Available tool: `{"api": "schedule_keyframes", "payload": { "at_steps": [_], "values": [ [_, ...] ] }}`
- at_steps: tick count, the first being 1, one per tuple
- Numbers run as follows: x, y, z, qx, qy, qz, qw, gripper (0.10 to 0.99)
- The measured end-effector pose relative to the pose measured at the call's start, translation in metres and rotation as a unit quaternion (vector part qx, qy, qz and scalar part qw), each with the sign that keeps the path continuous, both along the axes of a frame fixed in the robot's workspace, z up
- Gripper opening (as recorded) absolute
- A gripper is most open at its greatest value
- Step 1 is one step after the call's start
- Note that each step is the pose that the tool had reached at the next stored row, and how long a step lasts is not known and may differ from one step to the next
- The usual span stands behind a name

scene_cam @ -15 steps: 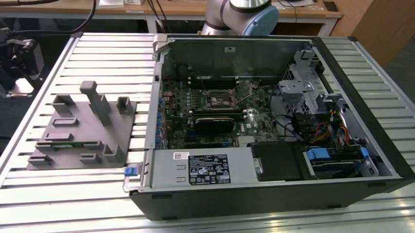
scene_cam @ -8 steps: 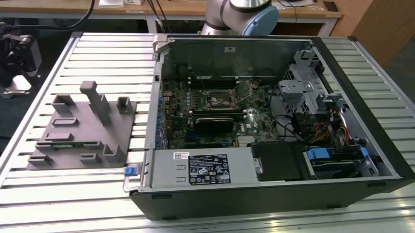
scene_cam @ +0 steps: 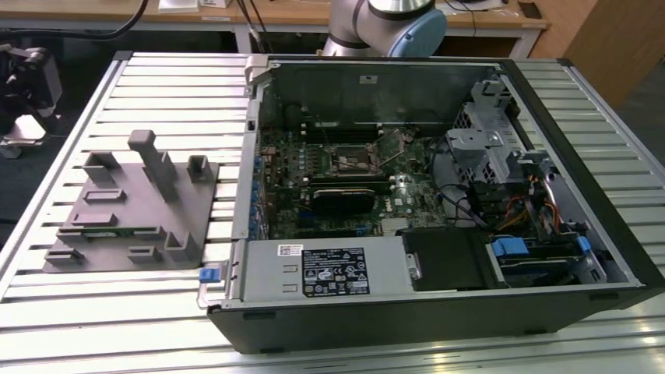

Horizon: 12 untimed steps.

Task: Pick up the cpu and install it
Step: 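Pick up the cpu and move it towards the insertion slot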

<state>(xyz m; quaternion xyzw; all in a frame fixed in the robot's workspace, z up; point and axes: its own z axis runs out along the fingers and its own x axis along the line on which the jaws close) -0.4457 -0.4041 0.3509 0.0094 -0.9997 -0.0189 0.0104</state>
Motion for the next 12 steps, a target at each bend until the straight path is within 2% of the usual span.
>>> {"api": "schedule_keyframes", "payload": {
  "at_steps": [12],
  "values": [
    [0.0000,0.0000,0.0211,0.0000,0.0000,0.000,1.0000,0.529]
  ]
}}
